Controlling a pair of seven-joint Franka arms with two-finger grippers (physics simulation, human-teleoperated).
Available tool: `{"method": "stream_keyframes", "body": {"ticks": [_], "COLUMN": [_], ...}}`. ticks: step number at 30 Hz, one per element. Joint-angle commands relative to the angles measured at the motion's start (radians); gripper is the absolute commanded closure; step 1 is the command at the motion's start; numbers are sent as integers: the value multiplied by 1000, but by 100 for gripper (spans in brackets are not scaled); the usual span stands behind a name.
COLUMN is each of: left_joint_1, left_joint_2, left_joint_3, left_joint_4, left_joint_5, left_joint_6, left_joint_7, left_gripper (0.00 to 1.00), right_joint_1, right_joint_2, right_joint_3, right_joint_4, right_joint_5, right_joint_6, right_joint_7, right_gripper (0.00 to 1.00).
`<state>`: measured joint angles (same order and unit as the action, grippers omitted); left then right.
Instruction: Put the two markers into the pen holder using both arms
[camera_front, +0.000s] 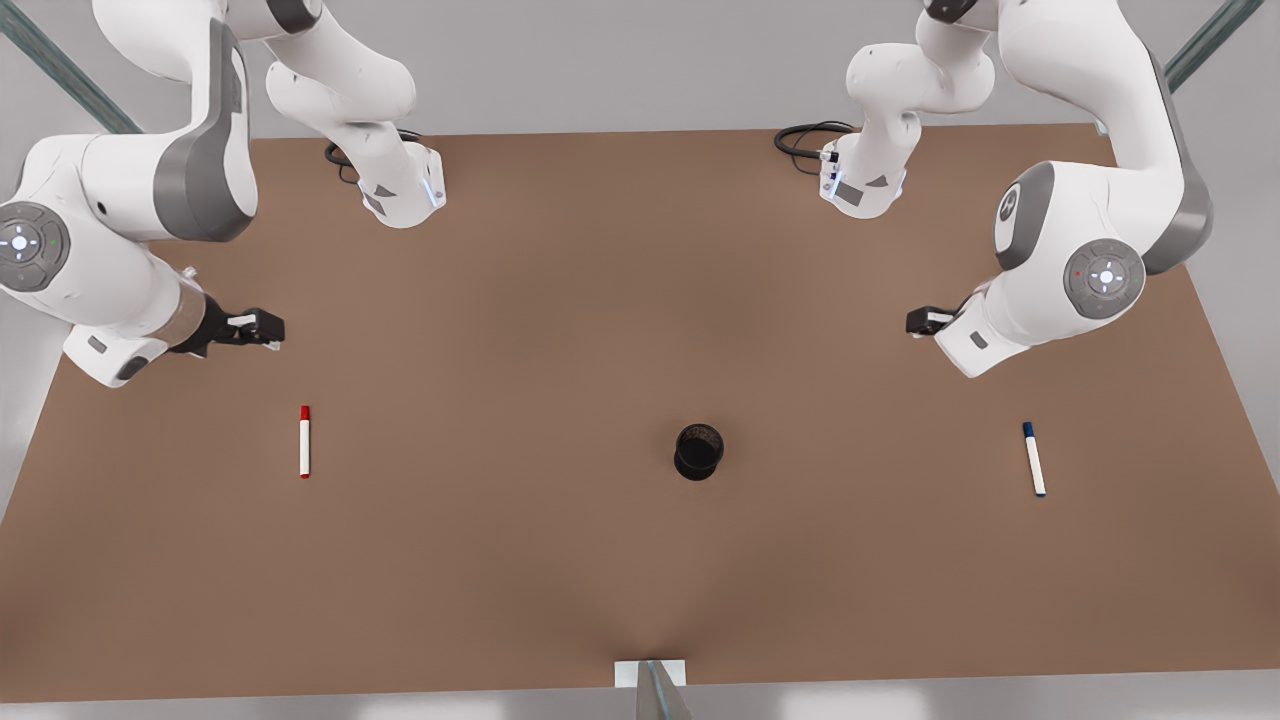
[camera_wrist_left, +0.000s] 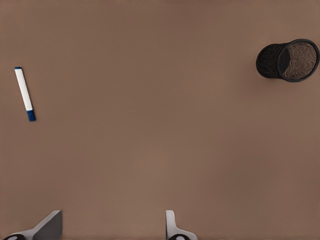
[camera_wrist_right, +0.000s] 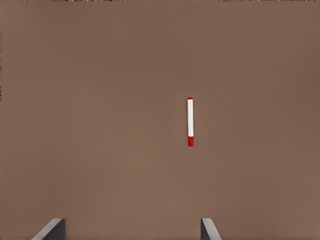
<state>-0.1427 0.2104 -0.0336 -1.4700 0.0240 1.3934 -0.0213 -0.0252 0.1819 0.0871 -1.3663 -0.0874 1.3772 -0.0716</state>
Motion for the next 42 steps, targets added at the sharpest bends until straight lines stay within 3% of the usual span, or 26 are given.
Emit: {"method": "stream_keyframes", "body": {"ticks": [1,3,6,10,17,27,29,38,40,42], "left_joint_1": [2,8,189,342,368,380,385,391,390,390], "left_joint_2": [1,33,383,544,560,616,619,623,623,624], "left_joint_3": [0,7,44,57,116,120,120,123,123,123], "left_joint_4": [0,11,358,343,45,2,-10,-20,-24,-24], "left_joint_5": [1,5,-27,2,53,47,10,-27,-27,-27], "left_joint_6": [6,6,73,375,805,813,811,806,808,808], "left_joint_7": [-11,-11,14,314,339,334,331,342,340,340], "left_gripper": [0,0,0,0,0,0,16,19,41,46], "right_joint_1": [-7,-19,-136,-193,-249,-291,-291,-301,-301,-300], "right_joint_2": [-1,25,185,205,235,350,364,361,360,364], "right_joint_3": [0,-4,-9,-10,-10,-7,-7,-7,-6,-1], "right_joint_4": [0,1,-43,-252,-548,-649,-655,-697,-695,-691], "right_joint_5": [3,-14,-26,-49,-48,18,37,35,38,52], "right_joint_6": [10,10,112,414,921,1160,1171,1240,1240,1241], "right_joint_7": [-24,-50,-240,-316,-507,-551,-548,-550,-550,-550], "right_gripper": [0,0,0,0,0,0,0,0,0,0]}}
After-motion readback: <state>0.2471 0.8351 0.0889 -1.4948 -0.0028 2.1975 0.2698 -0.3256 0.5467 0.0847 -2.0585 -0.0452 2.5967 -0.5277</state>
